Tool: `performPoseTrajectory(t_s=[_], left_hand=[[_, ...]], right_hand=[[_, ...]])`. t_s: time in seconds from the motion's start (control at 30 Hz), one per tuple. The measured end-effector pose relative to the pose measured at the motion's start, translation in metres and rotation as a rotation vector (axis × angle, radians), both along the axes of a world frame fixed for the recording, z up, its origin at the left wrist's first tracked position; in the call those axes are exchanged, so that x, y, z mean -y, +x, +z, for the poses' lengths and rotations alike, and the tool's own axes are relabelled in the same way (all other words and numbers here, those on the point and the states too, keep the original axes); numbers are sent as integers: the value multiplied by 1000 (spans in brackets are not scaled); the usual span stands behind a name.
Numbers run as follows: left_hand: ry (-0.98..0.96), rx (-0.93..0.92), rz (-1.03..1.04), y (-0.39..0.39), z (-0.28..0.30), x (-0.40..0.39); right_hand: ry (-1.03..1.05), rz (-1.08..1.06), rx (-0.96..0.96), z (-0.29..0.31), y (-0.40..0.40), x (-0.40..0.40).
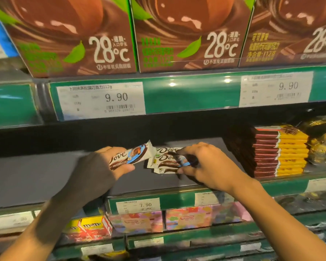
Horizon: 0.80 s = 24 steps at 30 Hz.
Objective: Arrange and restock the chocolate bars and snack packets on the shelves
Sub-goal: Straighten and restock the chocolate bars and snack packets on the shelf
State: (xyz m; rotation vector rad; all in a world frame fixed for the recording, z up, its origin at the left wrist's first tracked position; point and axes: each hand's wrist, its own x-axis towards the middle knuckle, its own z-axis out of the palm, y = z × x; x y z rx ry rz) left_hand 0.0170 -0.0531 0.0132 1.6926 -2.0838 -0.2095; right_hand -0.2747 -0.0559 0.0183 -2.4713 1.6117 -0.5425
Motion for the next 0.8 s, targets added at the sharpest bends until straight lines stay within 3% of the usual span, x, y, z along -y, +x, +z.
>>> performPoseTrajectory(t_s=[0.1,0.23,0.43,0.6,0.8], left_hand=[[19,-46,107,3,3,-14],[-53,-248,221,12,9,-40],[-107,-435,323,54,5,-89],[-150,-576,414,110,-8,-149],[-180,-629,589,226,-16,-241]], right_hand=[[22,-27,43,4,0,1],[1,-26,127,12,10,-4],[-11,51,206,19,65,-26],[41,151,227,20,141,-66],[88,309,328,19,289,-116]])
